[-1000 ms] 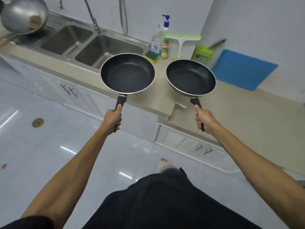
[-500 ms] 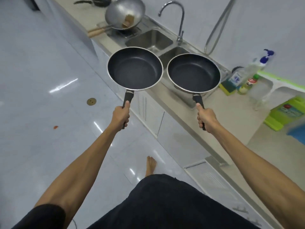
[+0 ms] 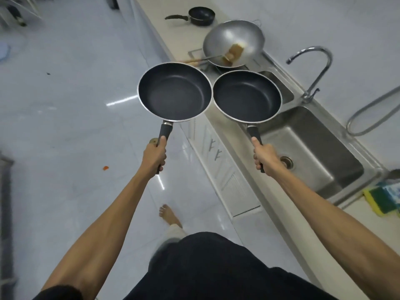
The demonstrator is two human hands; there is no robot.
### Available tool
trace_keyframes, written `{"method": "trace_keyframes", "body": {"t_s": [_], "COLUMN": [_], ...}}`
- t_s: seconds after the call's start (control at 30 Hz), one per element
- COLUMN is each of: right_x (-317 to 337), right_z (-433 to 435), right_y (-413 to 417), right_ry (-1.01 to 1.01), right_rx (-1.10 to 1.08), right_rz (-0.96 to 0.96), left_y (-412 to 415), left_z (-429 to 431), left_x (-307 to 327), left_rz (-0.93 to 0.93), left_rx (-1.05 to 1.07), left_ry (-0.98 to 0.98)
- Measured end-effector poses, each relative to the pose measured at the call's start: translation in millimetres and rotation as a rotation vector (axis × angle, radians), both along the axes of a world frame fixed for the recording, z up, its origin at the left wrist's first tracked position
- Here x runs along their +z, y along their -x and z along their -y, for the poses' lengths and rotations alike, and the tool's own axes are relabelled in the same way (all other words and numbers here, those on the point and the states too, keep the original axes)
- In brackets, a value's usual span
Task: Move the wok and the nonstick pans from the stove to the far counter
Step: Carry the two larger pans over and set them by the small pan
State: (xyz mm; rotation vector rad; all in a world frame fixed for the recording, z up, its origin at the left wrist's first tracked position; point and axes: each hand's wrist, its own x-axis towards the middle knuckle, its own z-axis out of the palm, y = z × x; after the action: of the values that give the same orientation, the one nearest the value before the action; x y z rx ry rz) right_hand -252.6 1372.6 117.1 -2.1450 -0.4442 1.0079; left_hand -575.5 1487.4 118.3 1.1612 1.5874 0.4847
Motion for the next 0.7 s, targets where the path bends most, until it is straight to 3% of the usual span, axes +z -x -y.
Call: {"method": "trace_keyframes", "body": {"t_s": [0.7], "right_x": [-7.8], "right_z": [-474.8], "right_y": [96.4], "right_ry": [-0.044], "right_rx": [0.049], "right_rz": [0.059], "left_y": [137.4], "left_z": [-477.5], "left_x": [3.4], "left_rz": [0.051], "left_rx": [0.175], "left_ry": [0.003]}}
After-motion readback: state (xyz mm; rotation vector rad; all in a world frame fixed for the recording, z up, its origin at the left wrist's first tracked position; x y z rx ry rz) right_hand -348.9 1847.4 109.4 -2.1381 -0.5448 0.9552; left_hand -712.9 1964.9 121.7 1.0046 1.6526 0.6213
